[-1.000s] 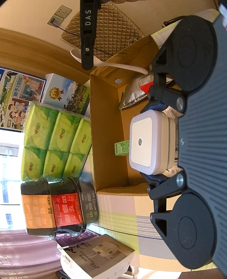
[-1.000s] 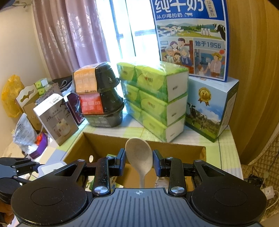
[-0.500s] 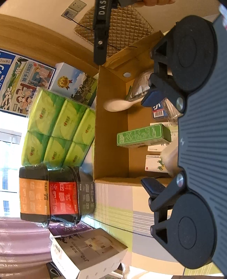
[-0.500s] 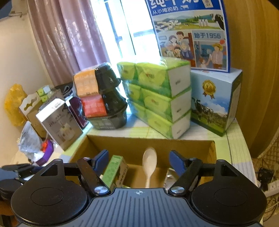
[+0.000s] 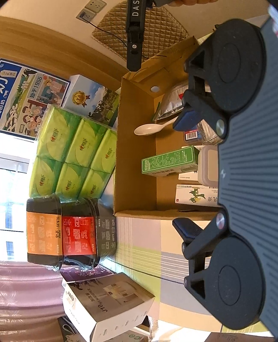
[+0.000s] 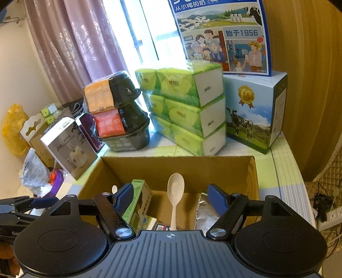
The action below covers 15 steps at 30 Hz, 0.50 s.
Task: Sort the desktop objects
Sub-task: 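Open both grippers to drop the container and spoon into the box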
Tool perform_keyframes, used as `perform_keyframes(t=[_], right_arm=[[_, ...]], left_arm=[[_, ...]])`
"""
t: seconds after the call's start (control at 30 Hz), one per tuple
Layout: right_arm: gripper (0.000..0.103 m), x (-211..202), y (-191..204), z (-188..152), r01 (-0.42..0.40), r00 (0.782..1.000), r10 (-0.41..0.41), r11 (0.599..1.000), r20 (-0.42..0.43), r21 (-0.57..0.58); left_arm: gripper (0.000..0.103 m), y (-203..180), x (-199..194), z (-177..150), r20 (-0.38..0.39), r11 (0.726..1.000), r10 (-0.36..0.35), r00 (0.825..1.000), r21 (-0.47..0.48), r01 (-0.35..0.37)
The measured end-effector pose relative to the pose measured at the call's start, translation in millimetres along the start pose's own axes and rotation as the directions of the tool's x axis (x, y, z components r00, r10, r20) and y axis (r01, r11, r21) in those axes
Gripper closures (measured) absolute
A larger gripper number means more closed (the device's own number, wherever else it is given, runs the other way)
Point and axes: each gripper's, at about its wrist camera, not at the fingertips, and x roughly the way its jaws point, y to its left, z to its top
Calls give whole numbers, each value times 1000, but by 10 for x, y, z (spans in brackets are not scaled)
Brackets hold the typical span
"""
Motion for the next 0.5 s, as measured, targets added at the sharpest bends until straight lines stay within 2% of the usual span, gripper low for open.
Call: perform_keyframes(t=[0.33,0.43,0.5], right_arm=[[28,-87,-40,-173,22,999,-21,1000,-32,8],[25,-148,-52,-218,32,999,-32,999,-38,6],[19,-196,-58,-249,38,998,-37,999,-45,6]], left_arm=[[15,-89,-114,-56,1,1000,13,1000,16,-13],[8,-116,-170,-67,9,1000,16,1000,15,-16],[3,-131,-216,-76,19,1000,21,1000,9,-21]])
